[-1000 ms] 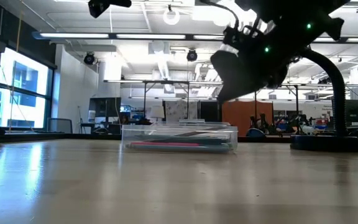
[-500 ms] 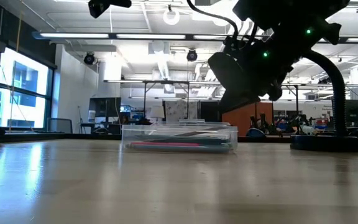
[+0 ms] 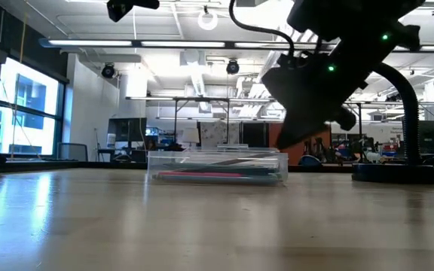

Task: Pick & place school supplies into a supply box
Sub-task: Put the orange pencil into the transparent supply box, then close the transparent supply box

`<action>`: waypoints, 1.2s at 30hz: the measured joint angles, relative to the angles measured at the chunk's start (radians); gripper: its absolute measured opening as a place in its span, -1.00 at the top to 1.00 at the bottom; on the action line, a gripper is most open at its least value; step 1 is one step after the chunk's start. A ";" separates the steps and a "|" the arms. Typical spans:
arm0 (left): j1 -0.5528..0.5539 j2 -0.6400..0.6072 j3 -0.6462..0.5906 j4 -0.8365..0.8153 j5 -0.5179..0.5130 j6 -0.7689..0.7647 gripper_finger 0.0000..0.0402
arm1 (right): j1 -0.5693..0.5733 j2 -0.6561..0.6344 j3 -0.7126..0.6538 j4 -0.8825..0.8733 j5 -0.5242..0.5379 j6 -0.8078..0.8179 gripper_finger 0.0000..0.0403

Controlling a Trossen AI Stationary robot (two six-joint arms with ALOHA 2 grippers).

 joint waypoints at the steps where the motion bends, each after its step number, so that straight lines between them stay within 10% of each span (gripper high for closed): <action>1: 0.000 0.000 0.000 0.000 0.000 -0.004 0.78 | 0.000 -0.011 0.000 -0.024 -0.011 0.010 1.00; 12: 0.000 0.000 0.000 0.000 0.000 -0.022 0.78 | 0.002 -0.154 0.001 -0.156 -0.049 0.034 1.00; 36: 0.000 0.000 0.000 0.000 0.021 -0.018 0.78 | -0.055 -0.011 0.001 -0.022 -0.069 -0.002 1.00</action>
